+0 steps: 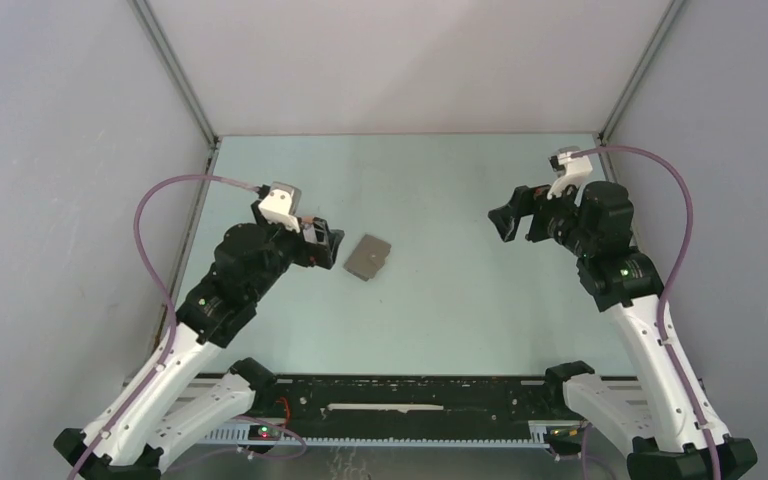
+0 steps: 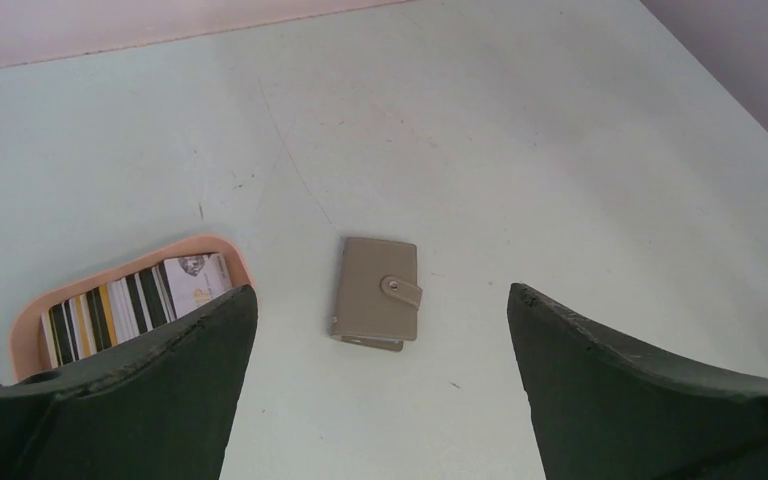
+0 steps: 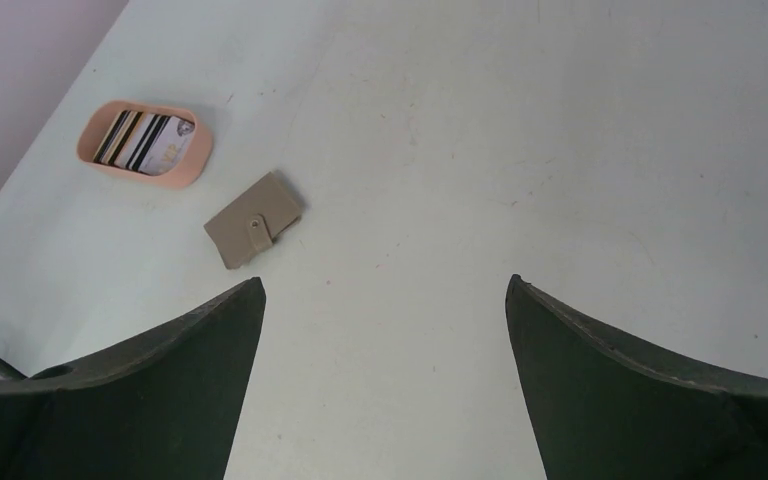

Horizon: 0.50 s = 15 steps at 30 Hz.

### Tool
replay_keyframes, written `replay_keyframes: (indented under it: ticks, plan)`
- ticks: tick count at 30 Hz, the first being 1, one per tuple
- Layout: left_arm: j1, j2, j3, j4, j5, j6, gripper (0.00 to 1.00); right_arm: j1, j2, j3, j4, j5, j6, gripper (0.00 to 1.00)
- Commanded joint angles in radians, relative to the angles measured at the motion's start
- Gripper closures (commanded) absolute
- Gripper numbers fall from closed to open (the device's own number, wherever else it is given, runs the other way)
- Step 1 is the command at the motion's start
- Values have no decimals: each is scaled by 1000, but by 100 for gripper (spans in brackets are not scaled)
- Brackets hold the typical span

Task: Put the credit cards into the card holder
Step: Move the card holder to the center of the board.

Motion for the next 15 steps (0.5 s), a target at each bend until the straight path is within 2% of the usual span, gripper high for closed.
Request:
replay_keyframes:
  ticks: [1,12,14,15]
  plan:
    - [5,3,-23,41,45,-9,0,-24,-15,0,32,-58,-11,0]
    - [5,19,-33,55,78,-13,0,-32,-32,-77,101,-101,-72,0]
    - [6,28,-38,86,119,-70,0,-23,-35,-108,119,-119,-116,0]
    - [11,37,-49,122,178,-151,0,-16,-35,-120,124,-144,-154,0]
